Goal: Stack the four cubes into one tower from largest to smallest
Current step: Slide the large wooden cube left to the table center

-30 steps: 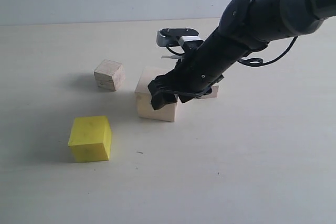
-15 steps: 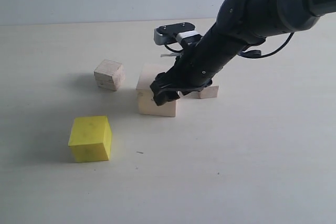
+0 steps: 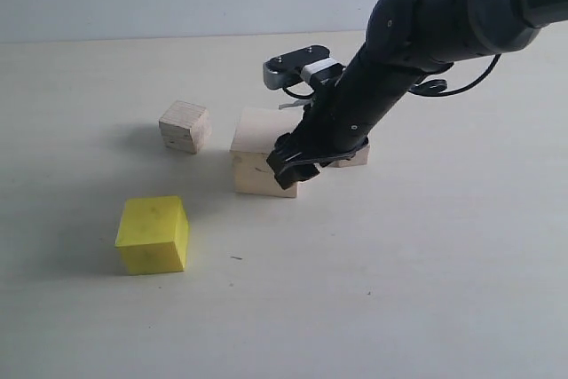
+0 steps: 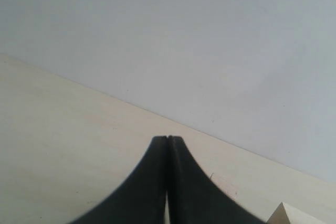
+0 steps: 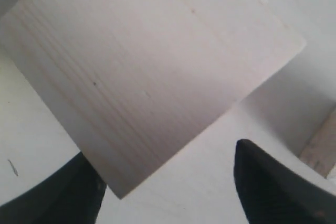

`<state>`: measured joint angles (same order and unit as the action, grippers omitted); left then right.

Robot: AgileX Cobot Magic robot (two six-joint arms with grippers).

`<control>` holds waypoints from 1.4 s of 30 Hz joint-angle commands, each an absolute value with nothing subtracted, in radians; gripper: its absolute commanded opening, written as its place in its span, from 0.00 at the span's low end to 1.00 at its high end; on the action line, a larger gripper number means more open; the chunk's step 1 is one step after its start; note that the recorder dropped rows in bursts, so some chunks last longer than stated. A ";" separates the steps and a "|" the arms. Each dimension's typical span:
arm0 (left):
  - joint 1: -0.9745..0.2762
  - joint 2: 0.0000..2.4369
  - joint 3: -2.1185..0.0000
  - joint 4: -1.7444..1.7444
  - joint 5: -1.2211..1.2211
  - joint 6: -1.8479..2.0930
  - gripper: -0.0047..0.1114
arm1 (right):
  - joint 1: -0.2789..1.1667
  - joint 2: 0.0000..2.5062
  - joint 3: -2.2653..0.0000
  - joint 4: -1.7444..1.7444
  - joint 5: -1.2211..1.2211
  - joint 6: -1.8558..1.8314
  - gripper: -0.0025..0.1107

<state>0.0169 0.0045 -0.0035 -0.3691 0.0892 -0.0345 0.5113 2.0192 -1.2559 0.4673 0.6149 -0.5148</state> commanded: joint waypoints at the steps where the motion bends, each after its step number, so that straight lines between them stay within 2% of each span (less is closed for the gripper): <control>1: 0.019 0.000 0.000 -0.377 0.096 -0.030 0.04 | 0.511 2.021 -1.263 0.396 0.617 -0.463 0.60; 27: 0.019 0.000 0.000 -0.379 0.100 -0.030 0.04 | 0.511 2.021 -1.263 0.283 0.587 -0.363 0.59; 42: 0.019 0.000 0.000 -0.379 0.100 -0.030 0.04 | 0.511 2.021 -1.263 0.473 0.617 -0.382 0.59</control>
